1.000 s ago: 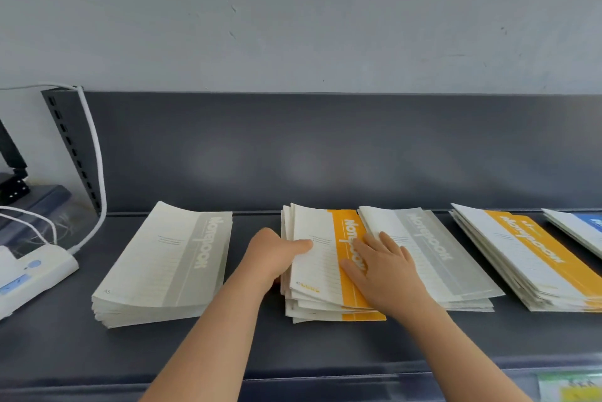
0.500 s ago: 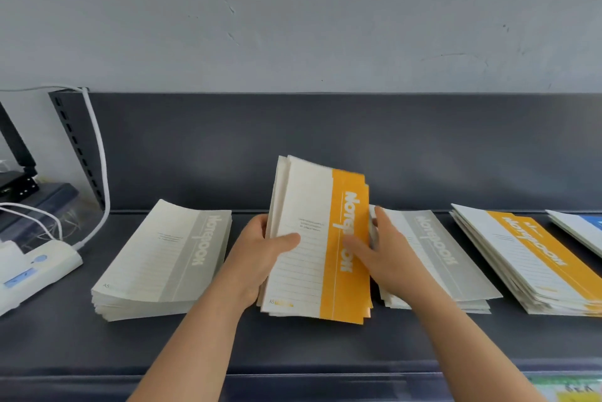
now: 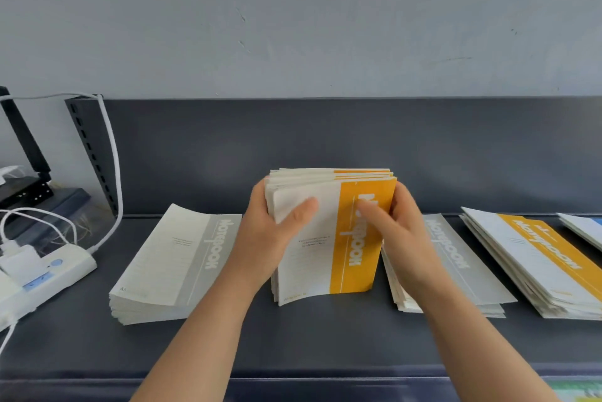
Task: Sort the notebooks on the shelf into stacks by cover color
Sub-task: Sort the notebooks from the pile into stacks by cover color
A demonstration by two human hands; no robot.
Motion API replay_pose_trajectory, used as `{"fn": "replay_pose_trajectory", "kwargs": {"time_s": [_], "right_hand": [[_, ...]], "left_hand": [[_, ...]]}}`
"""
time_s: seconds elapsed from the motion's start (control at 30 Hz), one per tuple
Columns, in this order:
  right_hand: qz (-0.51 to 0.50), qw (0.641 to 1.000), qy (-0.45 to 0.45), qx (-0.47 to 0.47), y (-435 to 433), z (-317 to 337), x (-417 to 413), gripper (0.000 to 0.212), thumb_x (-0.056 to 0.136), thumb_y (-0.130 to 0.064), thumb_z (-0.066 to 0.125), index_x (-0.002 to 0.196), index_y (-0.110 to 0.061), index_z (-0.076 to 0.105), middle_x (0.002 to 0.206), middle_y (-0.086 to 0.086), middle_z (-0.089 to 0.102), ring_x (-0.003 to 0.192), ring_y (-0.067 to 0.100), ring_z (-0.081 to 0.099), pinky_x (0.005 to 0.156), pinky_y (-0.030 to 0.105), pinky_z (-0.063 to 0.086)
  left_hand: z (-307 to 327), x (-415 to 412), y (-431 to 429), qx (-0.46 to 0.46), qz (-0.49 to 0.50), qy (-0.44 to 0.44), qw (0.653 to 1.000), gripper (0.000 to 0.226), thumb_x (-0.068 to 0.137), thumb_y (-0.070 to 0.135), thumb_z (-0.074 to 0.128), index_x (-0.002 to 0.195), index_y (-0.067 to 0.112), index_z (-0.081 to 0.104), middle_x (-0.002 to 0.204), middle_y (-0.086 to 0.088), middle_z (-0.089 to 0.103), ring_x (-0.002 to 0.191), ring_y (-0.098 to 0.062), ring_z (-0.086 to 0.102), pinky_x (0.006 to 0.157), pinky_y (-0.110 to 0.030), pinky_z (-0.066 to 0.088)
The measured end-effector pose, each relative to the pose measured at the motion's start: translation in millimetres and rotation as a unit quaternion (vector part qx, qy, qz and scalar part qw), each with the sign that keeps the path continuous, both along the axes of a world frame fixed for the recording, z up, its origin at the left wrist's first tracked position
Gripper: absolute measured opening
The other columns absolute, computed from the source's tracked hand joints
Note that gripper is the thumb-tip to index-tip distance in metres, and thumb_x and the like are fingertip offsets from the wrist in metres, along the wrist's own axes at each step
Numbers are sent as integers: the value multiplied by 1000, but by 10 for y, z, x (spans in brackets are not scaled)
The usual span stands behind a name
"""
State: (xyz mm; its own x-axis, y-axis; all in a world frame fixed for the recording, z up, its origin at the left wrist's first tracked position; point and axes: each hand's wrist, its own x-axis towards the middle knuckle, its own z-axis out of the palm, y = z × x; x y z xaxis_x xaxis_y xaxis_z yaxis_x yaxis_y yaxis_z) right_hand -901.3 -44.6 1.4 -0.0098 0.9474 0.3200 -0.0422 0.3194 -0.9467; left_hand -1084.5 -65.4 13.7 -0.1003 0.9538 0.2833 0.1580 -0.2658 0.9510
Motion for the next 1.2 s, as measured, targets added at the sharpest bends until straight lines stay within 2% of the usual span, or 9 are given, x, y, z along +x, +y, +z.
{"fn": "replay_pose_trajectory", "kwargs": {"time_s": [0.13,0.27,0.37,0.47,0.6,0.73,0.87,1.0,1.2], "right_hand": [[-49,996,55,-57,93,350,-103,28,88,-43,57,106,-23,65,96,-2,72,90,15,69,78,34,54],[-84,989,58,-108,184,432,-225,26,89,-34,58,95,-10,64,79,6,68,83,26,70,82,48,56],[-94,990,69,-86,215,395,-233,27,92,-33,52,95,-9,63,76,5,65,77,21,66,84,46,56],[-65,992,81,-64,179,183,-194,42,91,-51,48,98,-12,62,94,4,69,92,20,67,86,43,54],[-24,999,-2,-44,11,-280,-173,21,91,-38,58,110,-30,54,105,-13,67,101,8,64,85,34,52],[-25,999,-14,-17,-24,-303,-172,23,91,-34,57,112,-35,49,106,-20,65,100,-1,62,79,24,51],[0,999,-50,11,-112,-344,-133,29,84,-44,53,112,-39,48,109,-23,62,103,-2,60,76,20,51],[37,998,-49,11,-183,-456,-163,34,93,-32,46,125,-40,40,114,-29,58,107,-7,56,78,8,49],[34,997,-73,3,-161,-513,-159,41,98,-20,43,132,-42,33,120,-29,55,111,-8,53,78,10,49]], "left_hand": [[324,208,99,-14,87,-48,995,47,77,63,57,107,27,60,99,8,66,93,-12,64,77,-29,51],[367,304,185,-25,146,-83,985,8,90,28,57,89,24,63,82,9,63,75,-9,59,57,-21,41],[314,274,228,4,142,-81,986,17,95,35,49,93,23,62,82,10,63,76,-10,61,57,-20,44],[92,241,145,53,94,-42,993,40,91,55,36,114,26,52,96,15,61,90,-6,61,64,-15,48],[-321,189,-7,30,54,55,997,50,90,57,40,134,35,32,120,21,51,103,7,52,67,-6,47],[-337,131,-1,33,49,89,994,48,92,47,38,137,33,29,125,20,48,112,-1,51,74,-6,44],[-397,14,-39,22,16,75,997,53,87,60,42,136,41,32,124,25,51,113,-1,53,77,-12,47],[-492,24,-113,-10,16,72,997,59,85,63,42,139,45,25,125,29,46,110,2,50,73,-12,45],[-506,37,-139,-22,-10,41,999,51,83,65,42,130,54,25,120,36,45,111,9,48,71,-8,46]]}}
